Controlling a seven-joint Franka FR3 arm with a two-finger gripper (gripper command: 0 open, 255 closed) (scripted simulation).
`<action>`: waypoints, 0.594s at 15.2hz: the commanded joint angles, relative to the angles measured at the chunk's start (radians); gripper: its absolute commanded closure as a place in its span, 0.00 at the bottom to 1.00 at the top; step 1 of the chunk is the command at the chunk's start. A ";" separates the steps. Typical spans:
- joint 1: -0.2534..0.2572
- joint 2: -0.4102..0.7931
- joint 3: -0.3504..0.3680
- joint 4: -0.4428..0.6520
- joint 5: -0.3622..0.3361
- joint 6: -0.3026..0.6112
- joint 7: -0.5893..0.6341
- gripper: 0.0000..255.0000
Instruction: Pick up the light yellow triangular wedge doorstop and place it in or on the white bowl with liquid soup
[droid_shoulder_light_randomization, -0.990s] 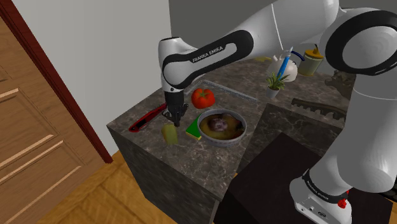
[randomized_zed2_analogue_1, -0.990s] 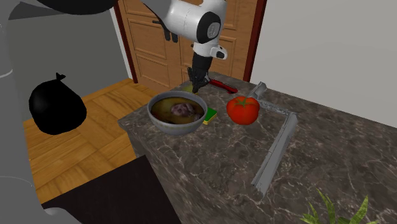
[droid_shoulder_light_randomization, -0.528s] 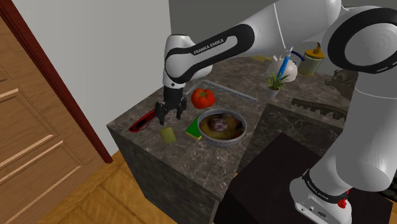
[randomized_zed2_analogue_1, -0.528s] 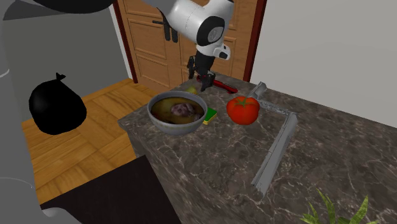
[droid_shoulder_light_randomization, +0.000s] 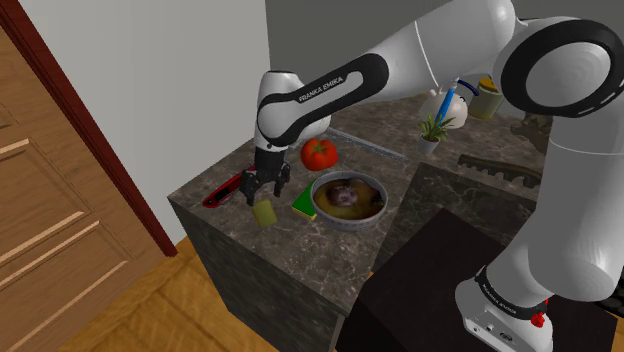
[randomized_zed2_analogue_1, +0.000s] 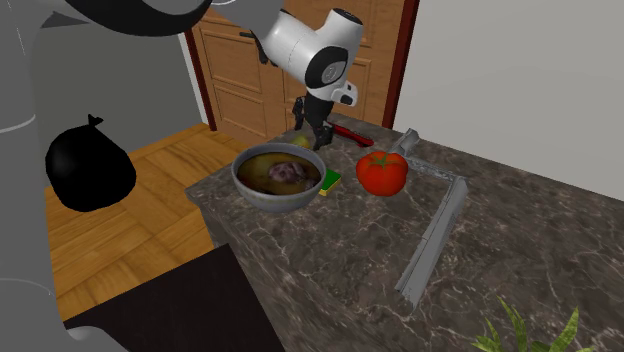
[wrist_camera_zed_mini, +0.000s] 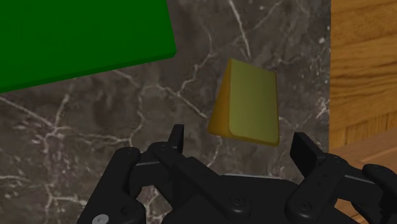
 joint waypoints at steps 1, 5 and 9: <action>0.001 0.002 0.000 -0.002 0.000 0.005 0.000 0.00; 0.001 0.002 0.000 -0.002 0.000 0.005 0.000 0.00; 0.001 0.002 0.000 -0.002 0.000 0.004 0.000 1.00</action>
